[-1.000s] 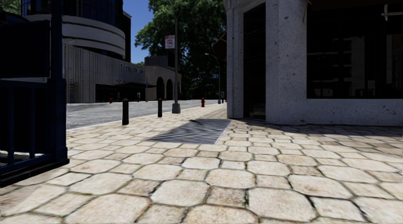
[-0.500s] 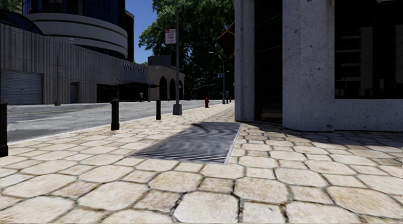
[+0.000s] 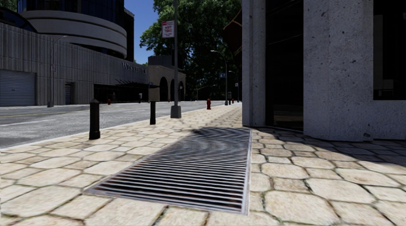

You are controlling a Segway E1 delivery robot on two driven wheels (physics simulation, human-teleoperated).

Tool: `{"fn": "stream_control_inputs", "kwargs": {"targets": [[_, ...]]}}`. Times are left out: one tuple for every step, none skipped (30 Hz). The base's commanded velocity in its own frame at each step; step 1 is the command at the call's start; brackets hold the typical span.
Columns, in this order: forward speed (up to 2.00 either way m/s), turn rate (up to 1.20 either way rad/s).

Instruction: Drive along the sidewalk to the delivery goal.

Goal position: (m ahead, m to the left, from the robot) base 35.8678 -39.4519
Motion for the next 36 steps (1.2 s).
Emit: {"fn": "stream_control_inputs", "kwargs": {"targets": [[2.0,0.0],[2.0,0.0],[2.0,0.0],[2.0,0.0],[2.0,0.0],[2.0,0.0],[2.0,0.0],[2.0,0.0],[2.0,0.0],[2.0,0.0],[2.0,0.0],[2.0,0.0],[2.0,0.0],[2.0,0.0],[2.0,0.0],[2.0,0.0],[2.0,0.0],[2.0,0.0],[2.0,0.0],[2.0,0.0],[2.0,0.0],[2.0,0.0],[2.0,0.0],[2.0,0.0],[2.0,0.0],[2.0,0.0],[2.0,0.0],[2.0,0.0],[2.0,0.0],[2.0,0.0],[2.0,0.0],[2.0,0.0],[2.0,0.0],[2.0,0.0],[2.0,0.0],[2.0,0.0]]}}
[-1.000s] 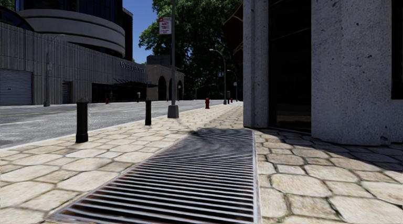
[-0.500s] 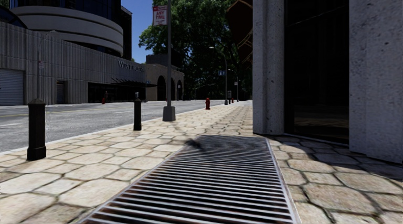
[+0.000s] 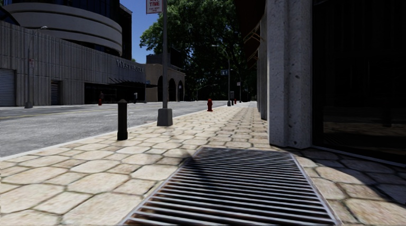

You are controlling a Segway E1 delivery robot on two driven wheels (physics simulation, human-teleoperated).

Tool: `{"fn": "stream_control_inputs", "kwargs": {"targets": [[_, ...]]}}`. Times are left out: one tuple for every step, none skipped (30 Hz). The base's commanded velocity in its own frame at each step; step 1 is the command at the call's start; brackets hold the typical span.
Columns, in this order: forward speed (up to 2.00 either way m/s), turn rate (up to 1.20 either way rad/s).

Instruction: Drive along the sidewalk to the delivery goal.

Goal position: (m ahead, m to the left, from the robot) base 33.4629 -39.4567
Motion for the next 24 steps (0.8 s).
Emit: {"fn": "stream_control_inputs", "kwargs": {"targets": [[2.0,0.0],[2.0,0.0],[2.0,0.0],[2.0,0.0],[2.0,0.0],[2.0,0.0],[2.0,0.0],[2.0,0.0],[2.0,0.0],[2.0,0.0],[2.0,0.0],[2.0,0.0],[2.0,0.0],[2.0,0.0],[2.0,0.0],[2.0,-0.06],[2.0,-0.06],[2.0,-0.18],[2.0,-0.27],[2.0,-0.3],[2.0,-0.31],[2.0,-0.31],[2.0,-0.31],[2.0,-0.32]]}}
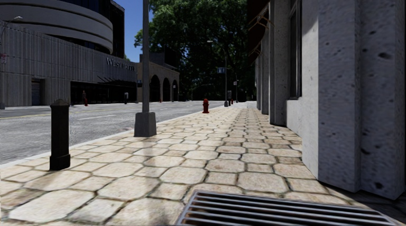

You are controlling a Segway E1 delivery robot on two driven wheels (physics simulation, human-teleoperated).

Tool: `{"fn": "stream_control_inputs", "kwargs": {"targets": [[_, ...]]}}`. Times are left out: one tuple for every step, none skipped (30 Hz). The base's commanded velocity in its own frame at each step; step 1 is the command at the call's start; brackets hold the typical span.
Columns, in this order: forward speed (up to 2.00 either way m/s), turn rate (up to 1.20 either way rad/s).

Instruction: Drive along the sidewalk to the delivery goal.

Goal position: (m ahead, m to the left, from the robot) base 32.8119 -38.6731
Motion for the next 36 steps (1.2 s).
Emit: {"fn": "stream_control_inputs", "kwargs": {"targets": [[2.0,-0.32],[2.0,-0.32],[2.0,-0.32],[2.0,-0.32],[2.0,-0.32],[2.0,-0.32],[2.0,-0.32],[2.0,-0.32],[2.0,-0.32],[2.0,-0.32],[2.0,-0.32],[2.0,-0.32],[2.0,-0.32],[2.0,-0.32],[2.0,-0.32],[2.0,-0.32],[2.0,-0.32],[2.0,-0.32],[2.0,-0.32],[2.0,-0.32],[2.0,-0.32],[2.0,-0.32],[2.0,-0.32],[2.0,-0.32],[2.0,-0.32],[2.0,-0.32],[2.0,-0.32],[2.0,-0.32],[2.0,-0.32],[2.0,-0.32],[2.0,-0.32],[2.0,-0.29],[2.0,0.0],[2.0,0.0],[2.0,0.0],[2.0,0.0]]}}
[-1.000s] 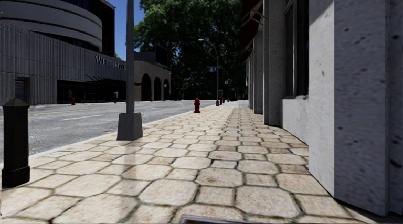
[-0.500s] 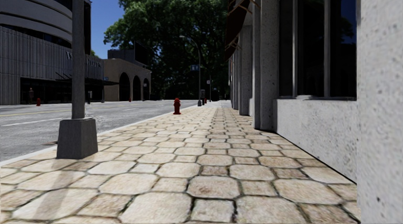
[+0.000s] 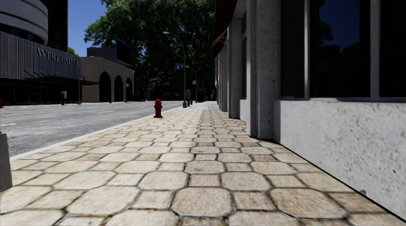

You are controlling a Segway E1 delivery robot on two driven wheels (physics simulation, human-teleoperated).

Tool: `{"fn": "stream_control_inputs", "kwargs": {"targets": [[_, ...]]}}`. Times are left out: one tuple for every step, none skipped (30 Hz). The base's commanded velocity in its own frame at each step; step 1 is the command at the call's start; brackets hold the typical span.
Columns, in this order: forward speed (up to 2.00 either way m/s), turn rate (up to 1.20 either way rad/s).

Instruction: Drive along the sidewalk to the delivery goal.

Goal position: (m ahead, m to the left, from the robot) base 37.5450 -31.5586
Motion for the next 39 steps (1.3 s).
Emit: {"fn": "stream_control_inputs", "kwargs": {"targets": [[2.0,0.0],[2.0,0.0],[2.0,0.0],[2.0,0.0],[2.0,0.0],[2.0,0.0],[2.0,0.0],[2.0,0.0],[2.0,0.0],[2.0,0.0],[2.0,0.0],[2.0,0.0],[2.0,0.0],[2.0,0.0],[2.0,0.0],[2.0,0.0],[2.0,0.0],[2.0,0.0],[2.0,0.0],[2.0,0.0],[2.0,0.0],[2.0,0.0],[2.0,0.0],[2.0,0.0],[2.0,-0.11],[2.0,-0.17],[2.0,-0.18],[2.0,-0.19],[2.0,-0.19],[2.0,-0.19],[2.0,-0.04],[2.0,0.0],[2.0,0.0],[2.0,0.0],[2.0,0.0],[2.0,0.0],[2.0,0.0],[2.0,0.0],[2.0,0.0]]}}
